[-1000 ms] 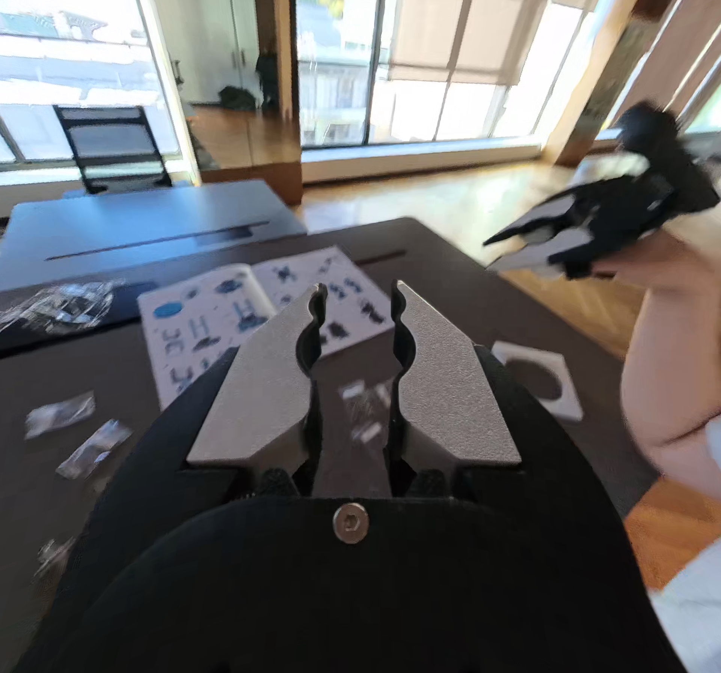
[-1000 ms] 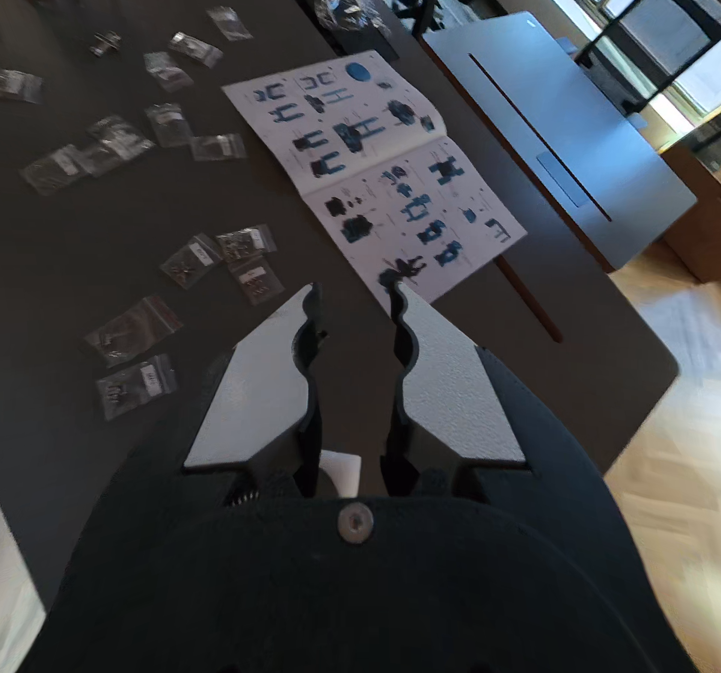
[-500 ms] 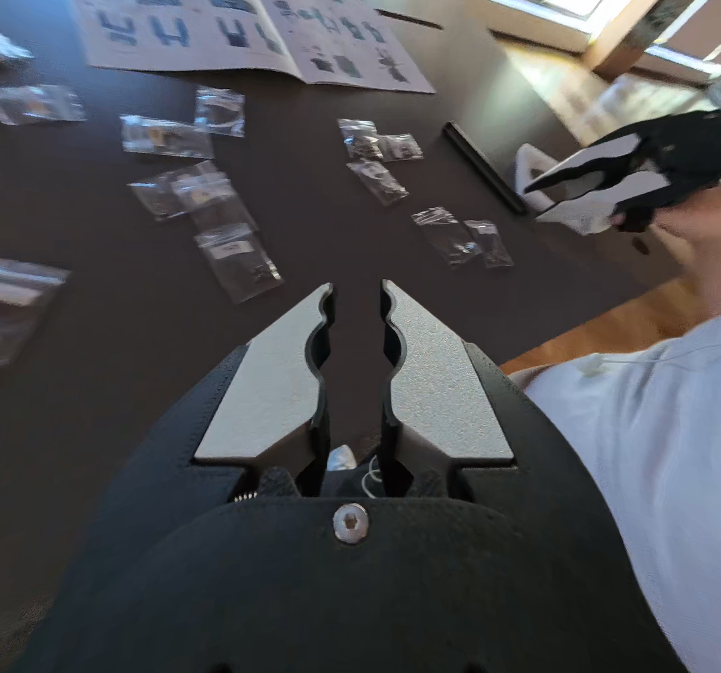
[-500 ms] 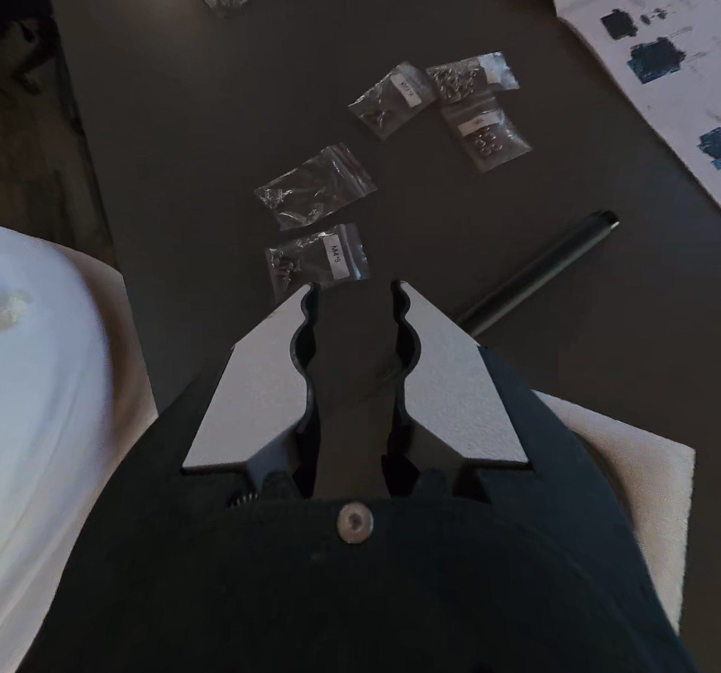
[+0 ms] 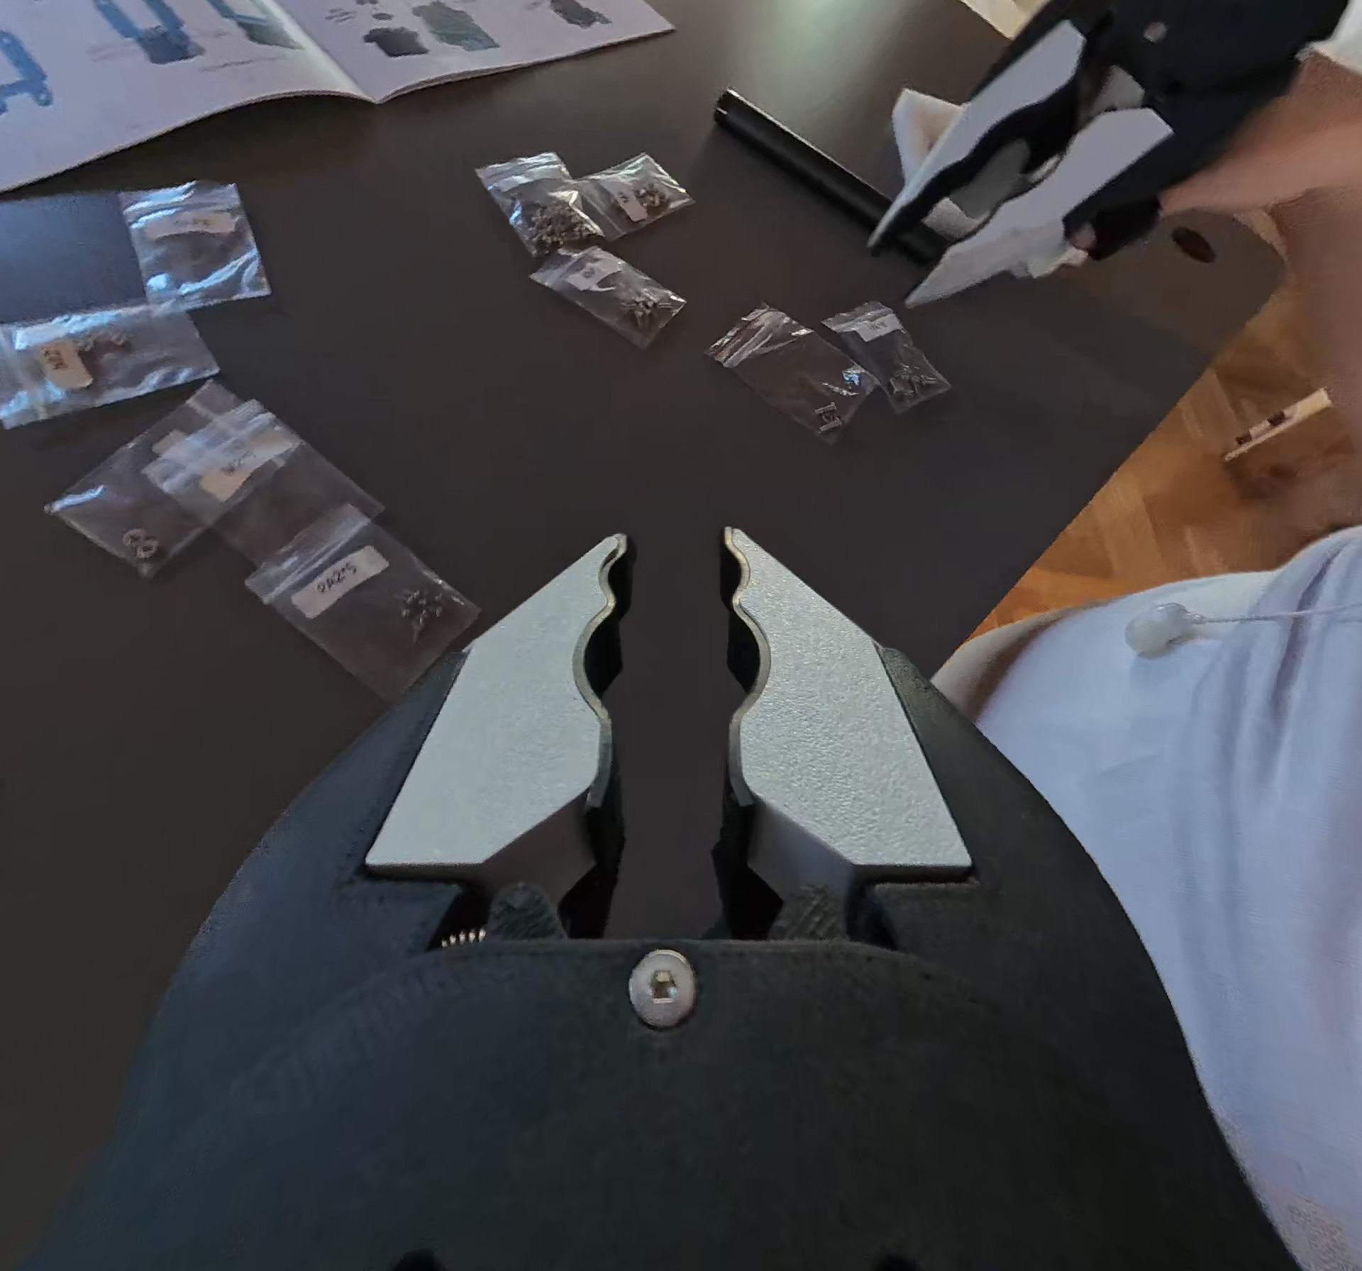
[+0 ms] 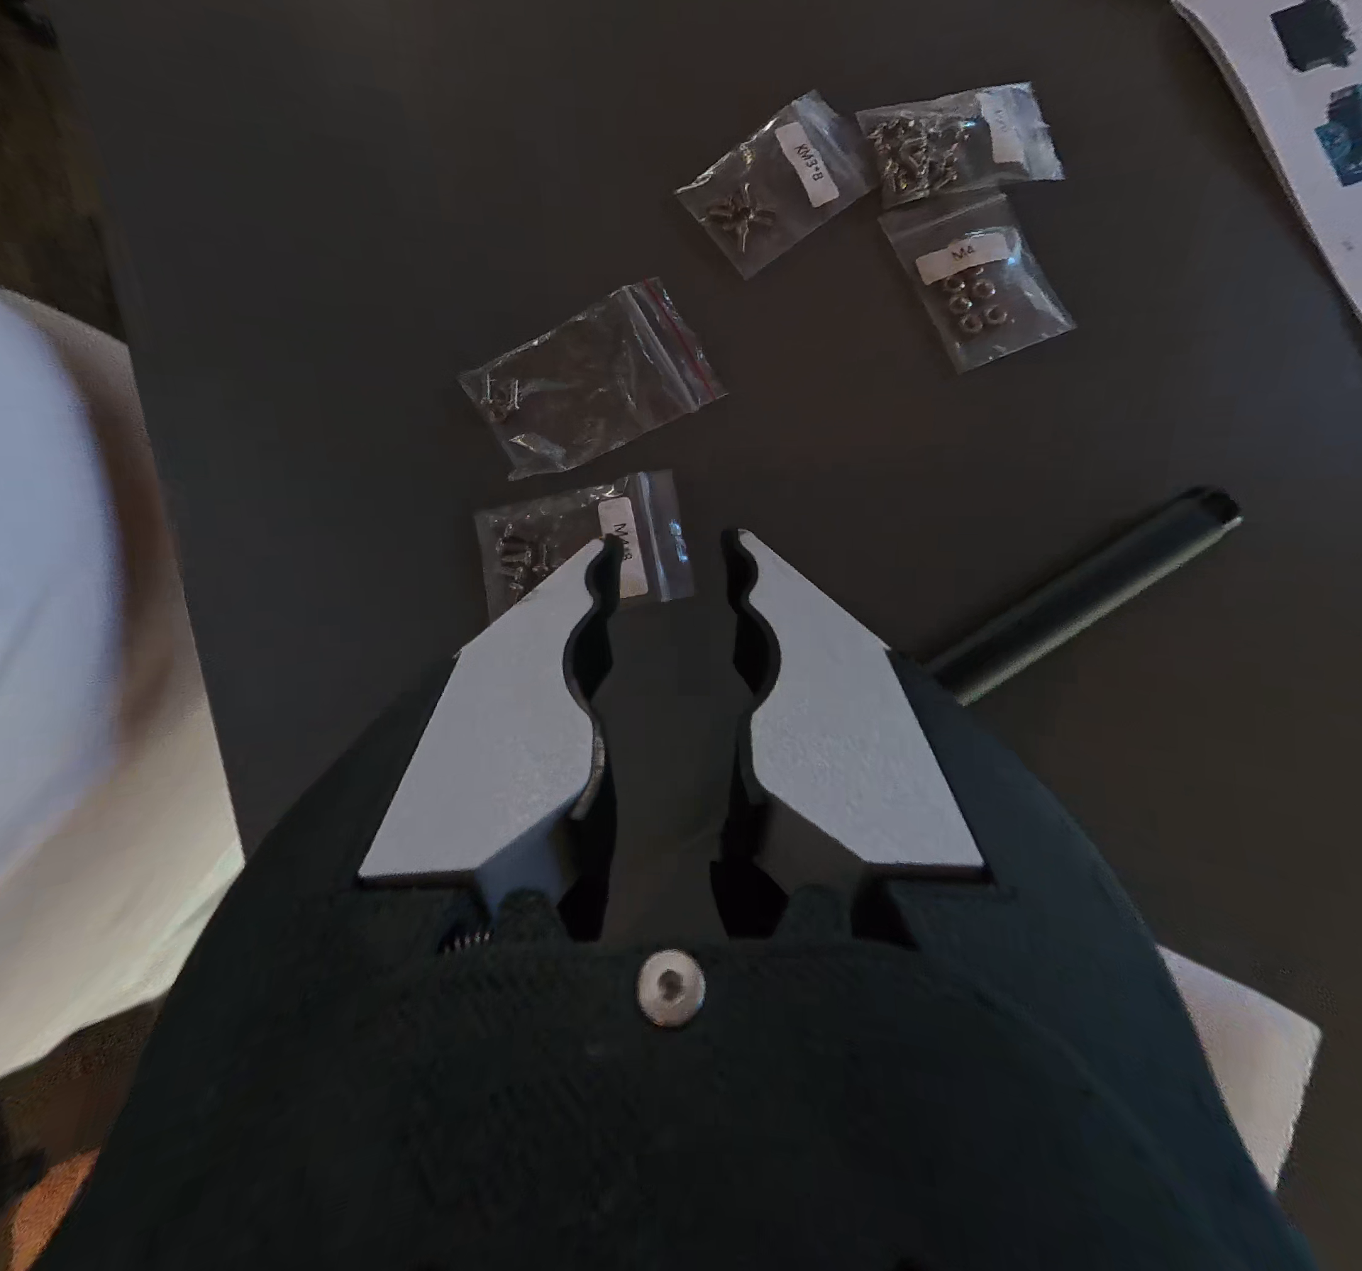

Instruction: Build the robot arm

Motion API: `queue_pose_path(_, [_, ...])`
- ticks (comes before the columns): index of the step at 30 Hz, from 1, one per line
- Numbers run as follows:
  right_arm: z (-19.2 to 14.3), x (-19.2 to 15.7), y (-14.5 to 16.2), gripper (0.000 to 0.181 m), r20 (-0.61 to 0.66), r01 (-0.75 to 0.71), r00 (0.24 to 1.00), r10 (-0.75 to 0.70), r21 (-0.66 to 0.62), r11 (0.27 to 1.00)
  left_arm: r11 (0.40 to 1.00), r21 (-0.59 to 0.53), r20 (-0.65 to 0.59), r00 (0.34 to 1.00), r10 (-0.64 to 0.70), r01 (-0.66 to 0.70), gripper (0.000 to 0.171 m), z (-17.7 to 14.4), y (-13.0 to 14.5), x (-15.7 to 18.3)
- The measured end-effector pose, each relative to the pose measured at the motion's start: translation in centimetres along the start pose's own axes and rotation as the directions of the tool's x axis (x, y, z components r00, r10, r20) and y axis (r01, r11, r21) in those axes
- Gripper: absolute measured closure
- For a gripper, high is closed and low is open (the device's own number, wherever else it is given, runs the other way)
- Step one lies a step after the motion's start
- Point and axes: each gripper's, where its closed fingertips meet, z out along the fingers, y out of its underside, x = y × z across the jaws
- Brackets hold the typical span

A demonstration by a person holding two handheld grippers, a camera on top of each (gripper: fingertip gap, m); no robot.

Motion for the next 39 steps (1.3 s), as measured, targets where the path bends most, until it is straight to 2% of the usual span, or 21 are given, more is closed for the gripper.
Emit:
queue_pose_path(3, [0.9, -0.3, 0.3, 0.154, 0.036, -0.017, 0.999, 0.019, -0.048, 0.999, 0.998, -0.024, -0.040, 0.998, 0.052, -0.053, 0.149, 0.1, -0.1, -0.2])
queue_pose_path(6, [1.7, -0.1, 1.3, 0.153, 0.004, 0.013, 1.000, -0.013, -0.126, 0.992, 0.995, -0.003, -0.073, 0.993, 0.097, -0.098, 0.150, 0.0, -0.2, -0.3])
queue_pose_path(10, [1.9, -0.3, 1.3, 0.170, -0.008, -0.014, 1.000, 0.014, -0.124, 0.992, 0.996, 0.016, -0.132, 0.988, 0.085, -0.084, 0.151, 0.7, -0.3, -0.3])
queue_pose_path(15, [1.5, -0.3, 0.7, 0.180, -0.034, 0.014, 0.999, -0.016, -0.056, 0.998, 0.997, 0.029, -0.210, 0.974, 0.080, -0.076, 0.151, 2.3, -1.6, 1.3])
queue_pose_path(21, [-1.9, 0.5, -0.1, 0.181, -0.032, 0.038, 0.999, -0.034, 0.103, 0.994, 0.998, 0.046, -0.278, 0.959, 0.060, -0.049, 0.149, 6.9, -4.3, 5.0])
queue_pose_path(27, [-5.4, 1.4, -0.7, 0.181, 0.072, 0.030, 0.996, -0.053, 0.282, 0.959, 0.996, 0.089, -0.345, 0.938, 0.026, 0.005, 0.138, 13.9, -7.1, 9.3])
queue_pose_path(30, [-5.6, 1.9, -0.6, 0.181, 0.119, 0.057, 0.988, -0.098, 0.306, 0.950, 0.995, 0.099, -0.380, 0.924, 0.044, -0.007, 0.133, 16.9, -8.2, 11.0])
queue_pose_path(33, [-5.5, 2.1, -0.4, 0.181, 0.168, 0.073, 0.977, -0.130, 0.308, 0.949, 0.994, 0.093, -0.381, 0.921, 0.085, -0.053, 0.132, 18.5, -8.7, 11.6])
queue_pose_path(35, [-5.6, 2.0, -0.7, 0.181, 0.198, 0.073, 0.970, -0.142, 0.319, 0.945, 0.992, 0.077, -0.417, 0.900, 0.127, -0.104, 0.145, 18.8, -8.4, 12.8])
queue_pose_path(37, [-5.6, 1.9, -0.9, 0.181, 0.213, 0.081, 0.964, -0.157, 0.327, 0.942, 0.989, 0.034, -0.406, 0.902, 0.145, -0.143, 0.150, 19.3, -7.8, 13.0])
queue_pose_path(39, [-5.3, 2.3, -0.9, 0.181, 0.209, 0.086, 0.965, -0.160, 0.323, 0.942, 0.987, 0.003, -0.393, 0.907, 0.149, -0.160, 0.169, 19.6, -7.4, 12.8])
